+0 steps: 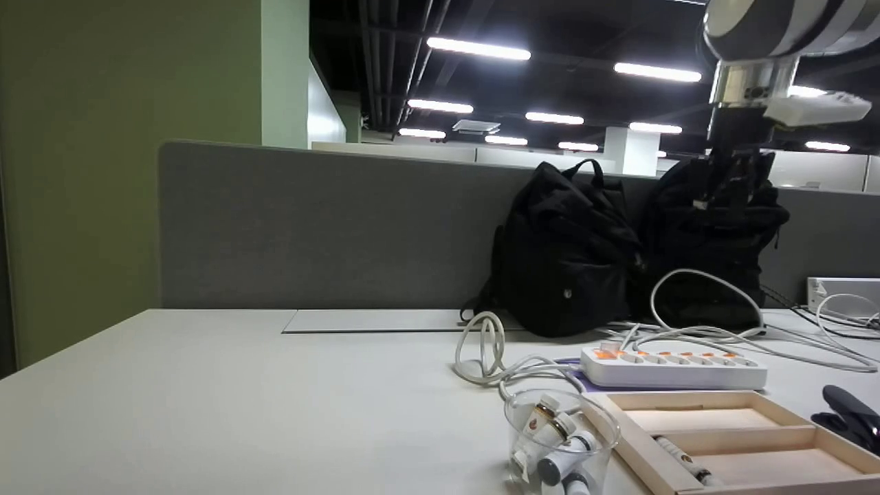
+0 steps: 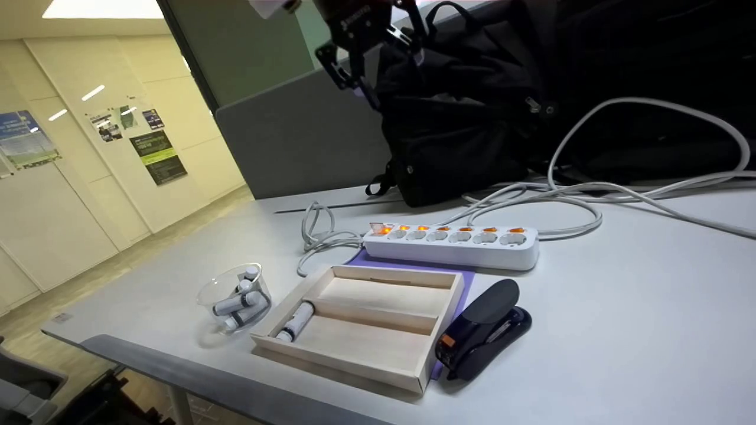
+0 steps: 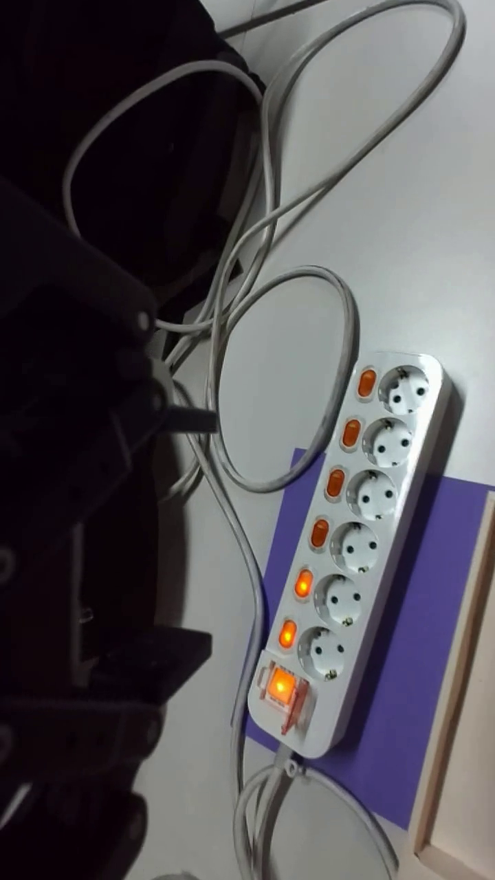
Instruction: Switch on the middle switch on the adapter
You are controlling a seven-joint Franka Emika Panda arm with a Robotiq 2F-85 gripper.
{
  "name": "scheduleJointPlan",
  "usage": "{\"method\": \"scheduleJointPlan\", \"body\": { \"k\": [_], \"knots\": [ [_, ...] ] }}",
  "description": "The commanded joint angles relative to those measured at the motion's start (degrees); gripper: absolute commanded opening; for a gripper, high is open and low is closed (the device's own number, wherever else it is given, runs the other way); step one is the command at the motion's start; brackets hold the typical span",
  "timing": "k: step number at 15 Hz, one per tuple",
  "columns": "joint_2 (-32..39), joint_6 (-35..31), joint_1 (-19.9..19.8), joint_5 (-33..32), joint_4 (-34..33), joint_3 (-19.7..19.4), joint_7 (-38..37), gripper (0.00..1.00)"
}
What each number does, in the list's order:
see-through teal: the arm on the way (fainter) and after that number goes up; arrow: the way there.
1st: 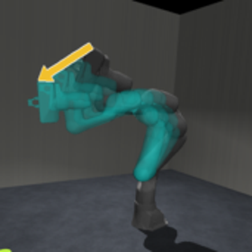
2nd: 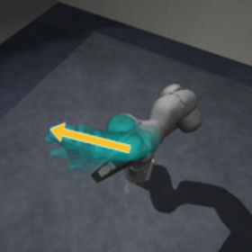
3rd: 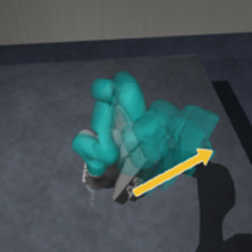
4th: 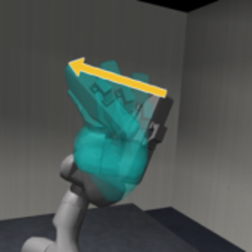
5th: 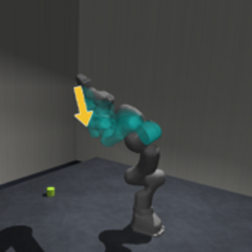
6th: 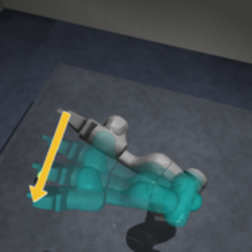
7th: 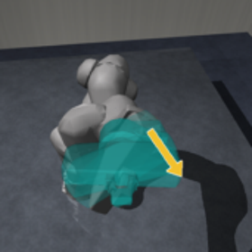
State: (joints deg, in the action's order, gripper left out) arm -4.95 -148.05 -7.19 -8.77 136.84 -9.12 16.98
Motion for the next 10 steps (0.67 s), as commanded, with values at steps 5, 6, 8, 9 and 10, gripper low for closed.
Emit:
{"method": "scheduleJointPlan", "body": {
  "k": [5, 6, 8, 9, 10],
  "knots": [
    [22.4, -6.1, 1.0, -5.9, -13.1, 0.3, -6.1, 0.17],
    [24.0, -5.8, 1.3, -5.7, -14.1, 0.4, -6.5, 0.11],
    [27.0, -5.3, 2.1, -4.9, -15.7, 0.6, -7.6, 0.01],
    [28.2, -4.1, 2.7, -4.7, -16.8, 0.4, -9.2, 0.00],
    [29.0, -0.7, 4.6, -7.0, -18.2, -1.4, -12.2, 0.00]
  ]
}}
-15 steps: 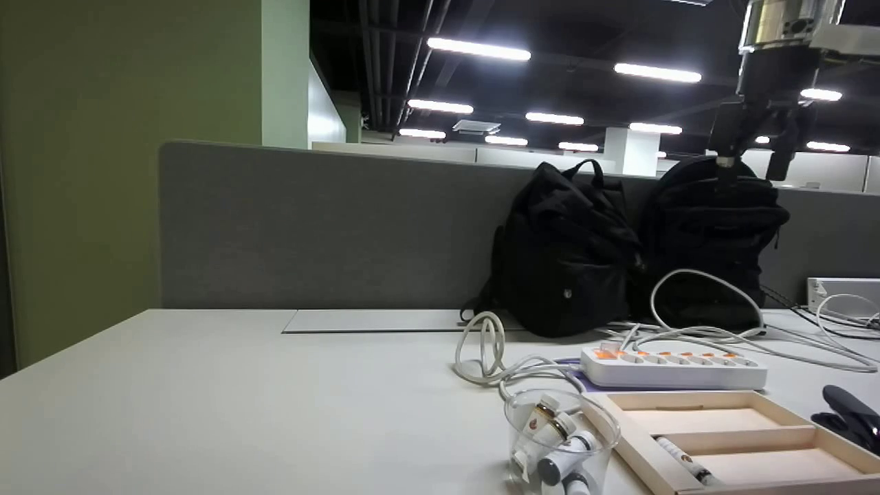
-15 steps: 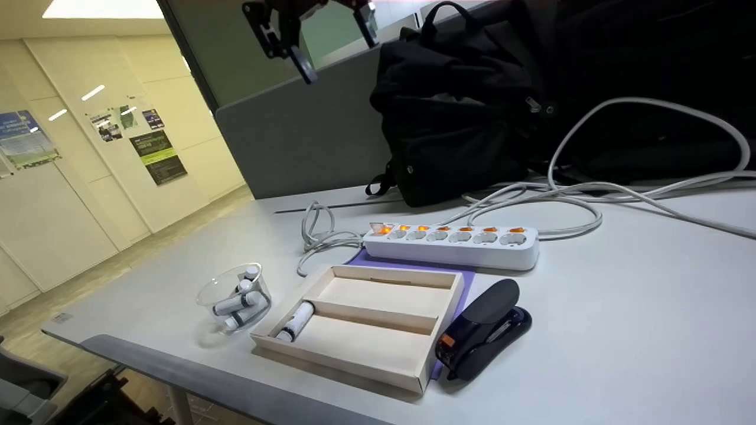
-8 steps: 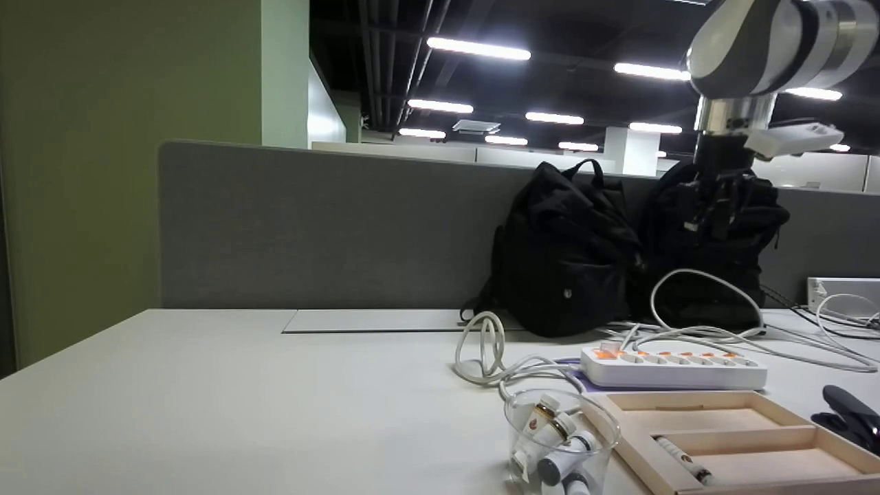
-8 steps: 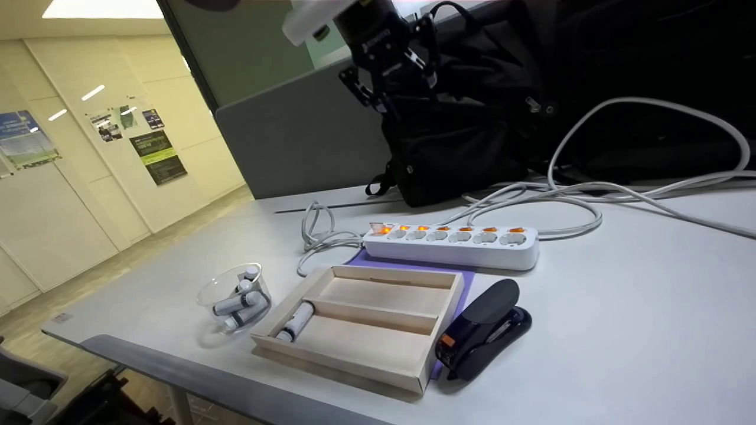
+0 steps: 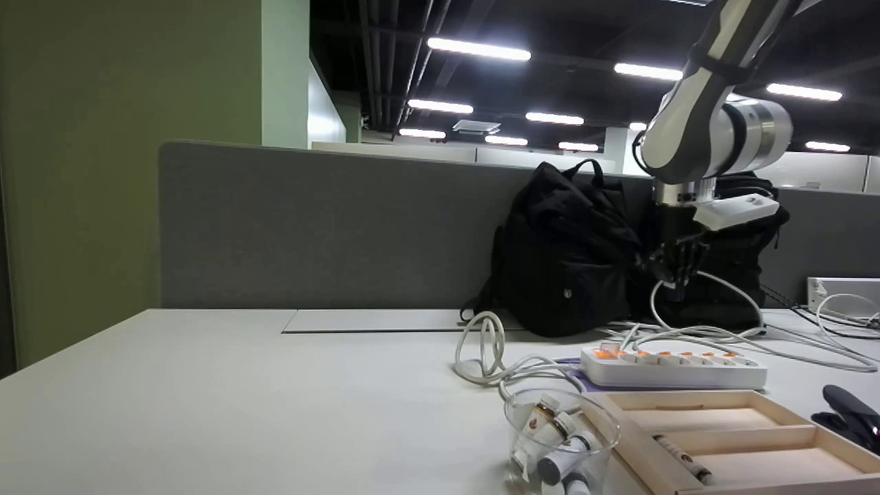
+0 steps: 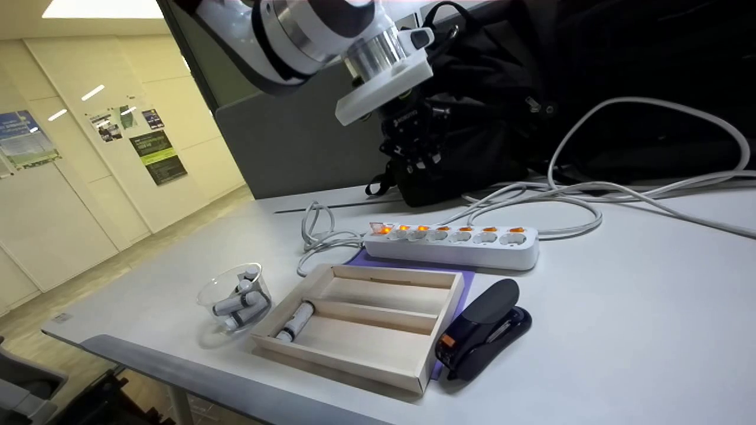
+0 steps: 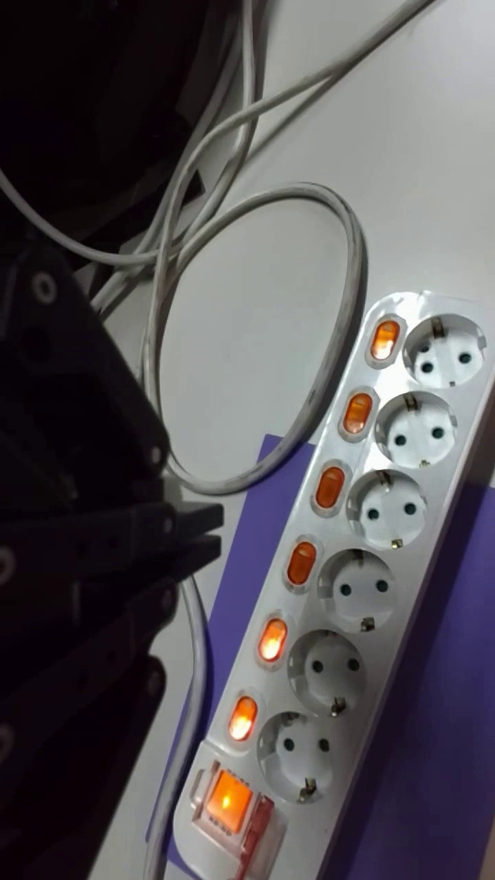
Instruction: Switch on the middle switch on the adapter
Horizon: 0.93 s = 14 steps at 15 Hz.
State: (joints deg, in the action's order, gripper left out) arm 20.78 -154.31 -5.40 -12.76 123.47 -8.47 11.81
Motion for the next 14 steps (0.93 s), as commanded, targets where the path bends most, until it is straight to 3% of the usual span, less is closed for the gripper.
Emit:
{"method": "scheduleJointPlan", "body": {
  "k": [1, 5, 14],
  "knots": [
    [1.2, 1.4, 0.1, -0.8, -1.1, 0.2, -1.7, 0.02],
    [3.1, 4.2, 1.5, -1.8, -3.6, -0.5, -4.4, 0.00],
    [8.6, -4.5, 0.8, -0.5, -3.6, 0.1, -4.3, 0.00]
  ]
}}
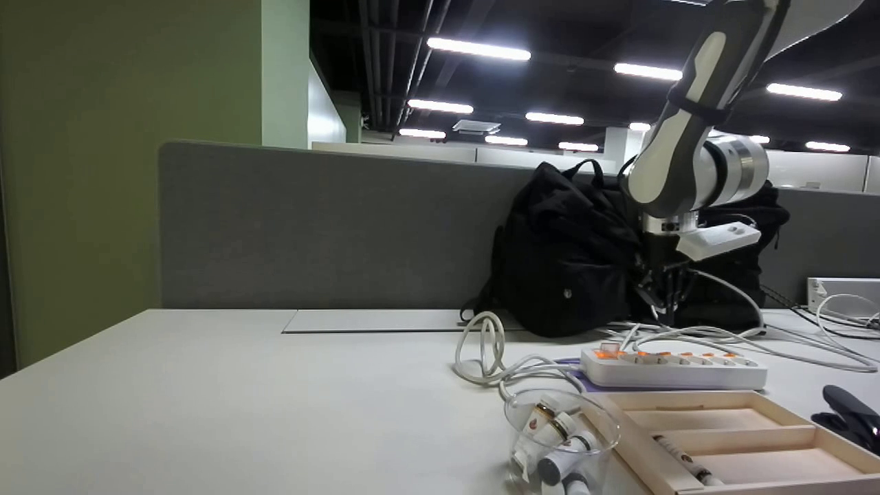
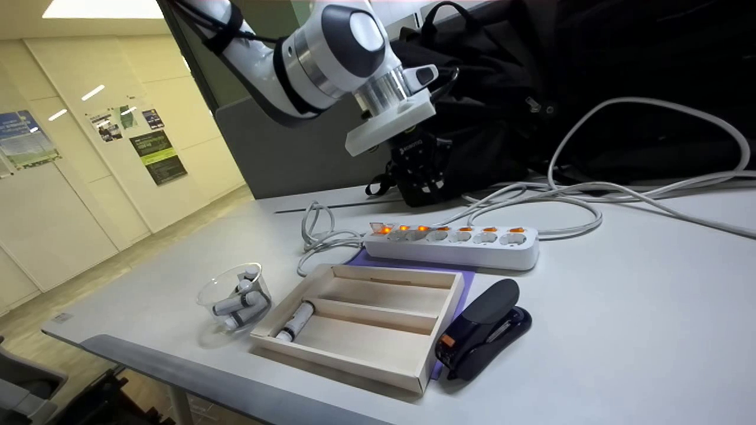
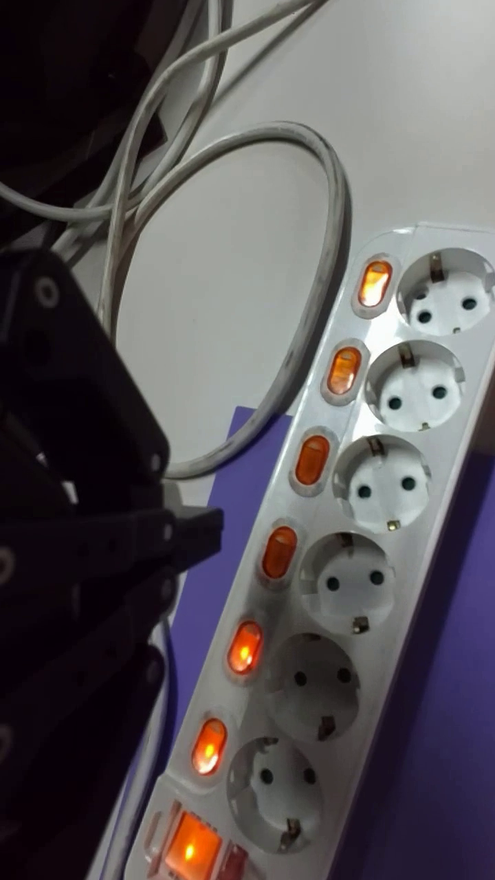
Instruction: Switch on the middle switch on the adapter
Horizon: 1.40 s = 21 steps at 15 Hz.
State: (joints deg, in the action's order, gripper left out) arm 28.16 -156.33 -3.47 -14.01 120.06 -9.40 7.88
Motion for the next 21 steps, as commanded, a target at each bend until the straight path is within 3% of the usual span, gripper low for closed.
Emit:
{"method": "scheduleJointPlan", "body": {
  "k": [1, 9, 21],
  "knots": [
    [1.7, -2.7, -1.1, 1.1, -0.2, 1.1, -0.4, 0.00],
    [4.2, -0.8, -2.2, 3.7, -1.2, 1.7, -0.2, 0.00],
    [5.8, -3.2, -6.3, 7.7, -2.3, 5.3, 3.5, 0.00]
  ]
}}
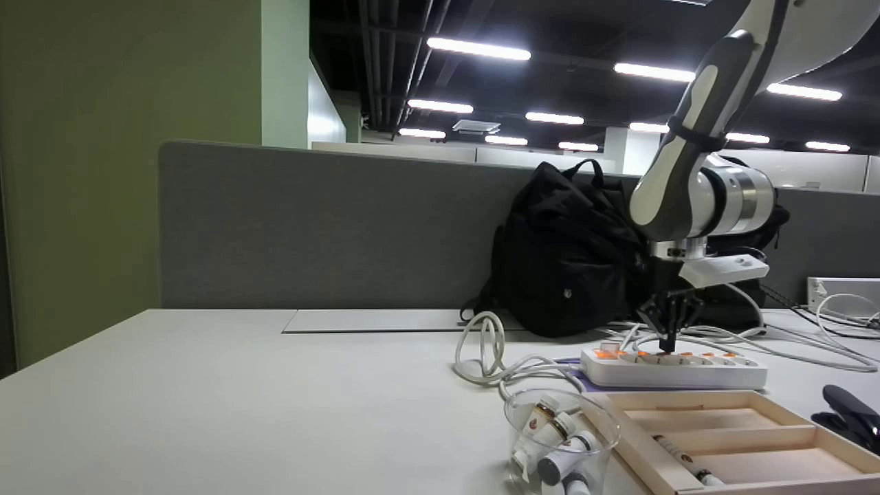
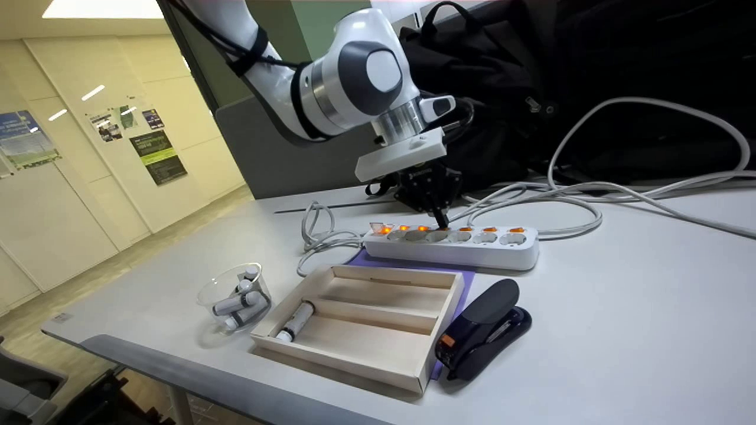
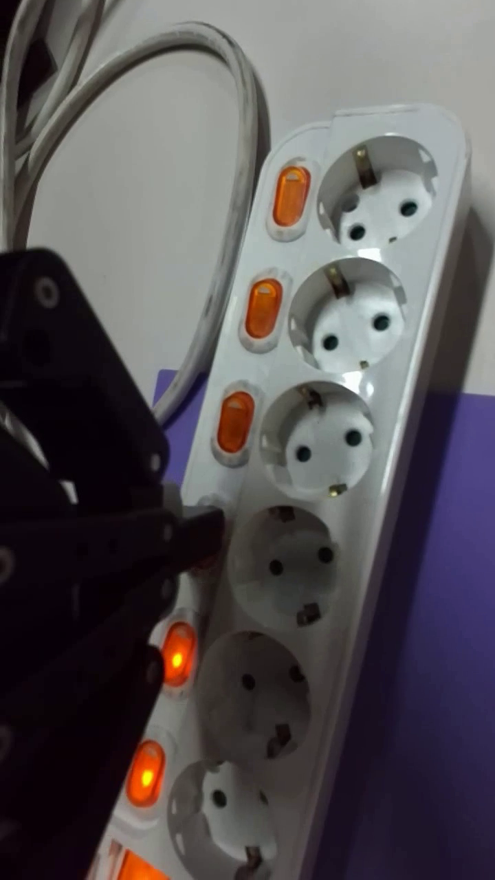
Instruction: Switch on the middle switch on the adapter
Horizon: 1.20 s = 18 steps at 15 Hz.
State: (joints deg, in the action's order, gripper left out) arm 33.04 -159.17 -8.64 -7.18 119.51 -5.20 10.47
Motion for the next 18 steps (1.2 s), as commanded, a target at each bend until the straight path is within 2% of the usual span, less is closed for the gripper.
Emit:
{"method": "scheduleJointPlan", "body": {
  "k": [1, 13, 18],
  "knots": [
    [1.1, -0.3, -1.3, 1.1, -2.0, 1.2, 1.0, 0.00],
    [3.4, 0.7, -2.0, 1.5, -3.5, 1.2, 1.2, 0.00],
    [4.4, -1.7, -4.8, 3.6, -3.1, 3.5, 3.9, 0.00]
  ]
}}
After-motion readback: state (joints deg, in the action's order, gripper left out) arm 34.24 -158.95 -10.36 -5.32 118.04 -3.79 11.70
